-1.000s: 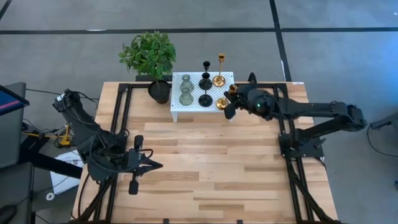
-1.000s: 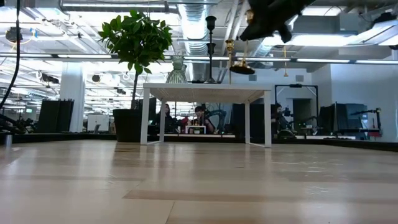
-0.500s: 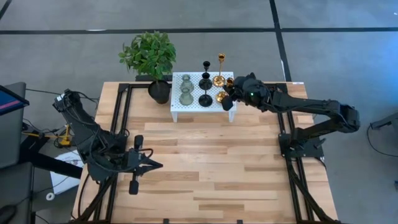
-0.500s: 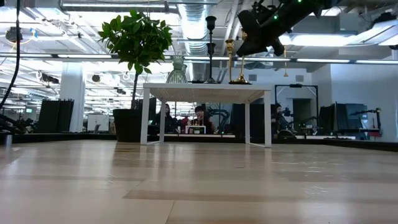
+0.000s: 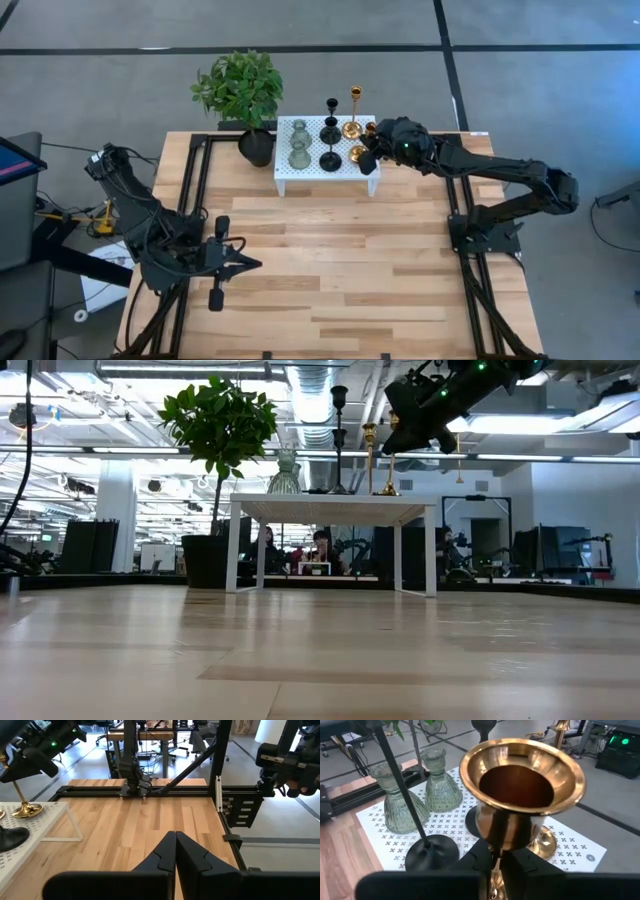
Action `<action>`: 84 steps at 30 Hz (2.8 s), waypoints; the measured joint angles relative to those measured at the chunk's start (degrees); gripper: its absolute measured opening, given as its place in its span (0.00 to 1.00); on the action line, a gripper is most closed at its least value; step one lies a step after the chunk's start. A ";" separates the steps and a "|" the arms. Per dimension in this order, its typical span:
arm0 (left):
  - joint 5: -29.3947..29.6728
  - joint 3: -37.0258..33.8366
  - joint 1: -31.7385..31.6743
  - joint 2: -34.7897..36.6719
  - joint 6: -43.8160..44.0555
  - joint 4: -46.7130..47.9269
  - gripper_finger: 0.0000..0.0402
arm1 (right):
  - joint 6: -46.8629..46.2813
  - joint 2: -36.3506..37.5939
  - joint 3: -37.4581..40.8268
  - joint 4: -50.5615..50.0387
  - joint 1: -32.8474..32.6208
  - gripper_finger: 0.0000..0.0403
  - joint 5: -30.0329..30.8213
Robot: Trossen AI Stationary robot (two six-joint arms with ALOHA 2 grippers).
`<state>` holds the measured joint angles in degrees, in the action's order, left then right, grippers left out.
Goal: Pick & Place candle stick holders
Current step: Put the gold candle holder on the shelf aligned with the other gold candle holder, then return to Home Position
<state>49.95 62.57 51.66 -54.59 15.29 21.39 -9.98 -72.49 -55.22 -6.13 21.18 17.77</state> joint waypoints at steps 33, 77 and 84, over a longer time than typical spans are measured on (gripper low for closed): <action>-0.07 0.00 0.04 0.00 0.03 -0.02 0.01 | 0.05 0.02 -0.02 2.32 -0.51 0.39 -2.74; -0.58 0.00 0.02 0.25 -6.15 -1.61 0.02 | -0.02 14.07 -0.02 -25.17 -12.16 0.02 -22.90; -9.22 0.00 -3.37 1.33 -18.08 -8.81 0.01 | -0.11 23.73 -0.02 -24.55 -15.99 0.01 -22.45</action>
<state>40.73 62.57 48.29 -53.25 -2.79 12.57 -10.09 -48.76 -55.24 -30.68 5.19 -4.68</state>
